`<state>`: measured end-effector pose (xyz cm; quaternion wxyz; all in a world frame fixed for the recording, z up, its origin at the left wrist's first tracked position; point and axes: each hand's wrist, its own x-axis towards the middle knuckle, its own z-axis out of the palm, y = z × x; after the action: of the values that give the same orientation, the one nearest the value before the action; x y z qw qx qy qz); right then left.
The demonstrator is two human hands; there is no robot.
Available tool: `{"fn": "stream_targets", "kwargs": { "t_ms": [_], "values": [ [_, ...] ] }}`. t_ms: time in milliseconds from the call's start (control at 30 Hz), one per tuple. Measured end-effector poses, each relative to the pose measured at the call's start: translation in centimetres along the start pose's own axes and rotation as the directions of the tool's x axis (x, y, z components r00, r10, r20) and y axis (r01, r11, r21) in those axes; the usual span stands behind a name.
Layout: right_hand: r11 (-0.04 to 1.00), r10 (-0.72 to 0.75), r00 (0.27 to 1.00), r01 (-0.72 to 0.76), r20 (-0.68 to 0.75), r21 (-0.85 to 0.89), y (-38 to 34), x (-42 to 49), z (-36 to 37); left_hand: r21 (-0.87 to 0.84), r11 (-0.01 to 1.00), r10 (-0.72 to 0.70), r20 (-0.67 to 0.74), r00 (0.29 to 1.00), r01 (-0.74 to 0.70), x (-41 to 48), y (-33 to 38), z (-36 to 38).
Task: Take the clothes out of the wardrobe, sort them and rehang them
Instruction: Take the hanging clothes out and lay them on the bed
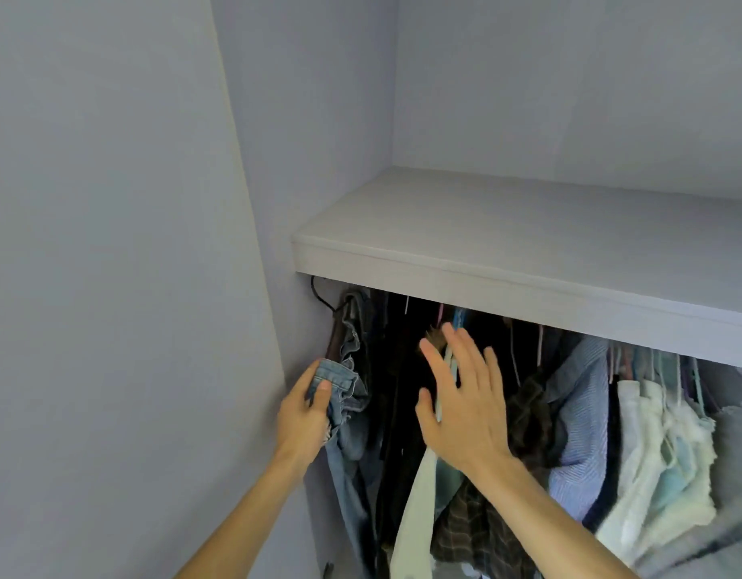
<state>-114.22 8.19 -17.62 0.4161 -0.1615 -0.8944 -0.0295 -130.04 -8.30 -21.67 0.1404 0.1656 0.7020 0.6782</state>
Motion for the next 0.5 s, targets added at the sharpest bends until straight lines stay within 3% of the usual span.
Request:
{"fn": "stream_targets", "kwargs": {
  "t_ms": [100, 200, 400, 500],
  "values": [
    [0.917, 0.155, 0.932, -0.26, 0.328, 0.303, -2.7, -3.4, 2.3, -0.012, 0.999, -0.05, 0.003, 0.999, 0.05, -3.0, -1.4, -2.5],
    [0.757, 0.14, 0.837, -0.435, 0.53, 0.487, -4.5, -4.6, 3.9, 0.028, 0.995, -0.099, 0.029, 0.995, 0.098, -6.6, -2.2, -4.5],
    [0.638, -0.074, 0.767, -0.455, 0.638, 0.621, -6.8, -3.1, 4.7, 0.115, 0.969, -0.221, 0.026, 0.975, 0.217, -16.0, -1.5, -7.0],
    [0.66, -0.276, 0.694, -0.366, 0.666, 0.656, -8.7, -2.7, 5.0, 0.151, 0.951, -0.273, -0.009, 0.962, 0.271, -20.7, -0.5, -8.0]
  ]
}}
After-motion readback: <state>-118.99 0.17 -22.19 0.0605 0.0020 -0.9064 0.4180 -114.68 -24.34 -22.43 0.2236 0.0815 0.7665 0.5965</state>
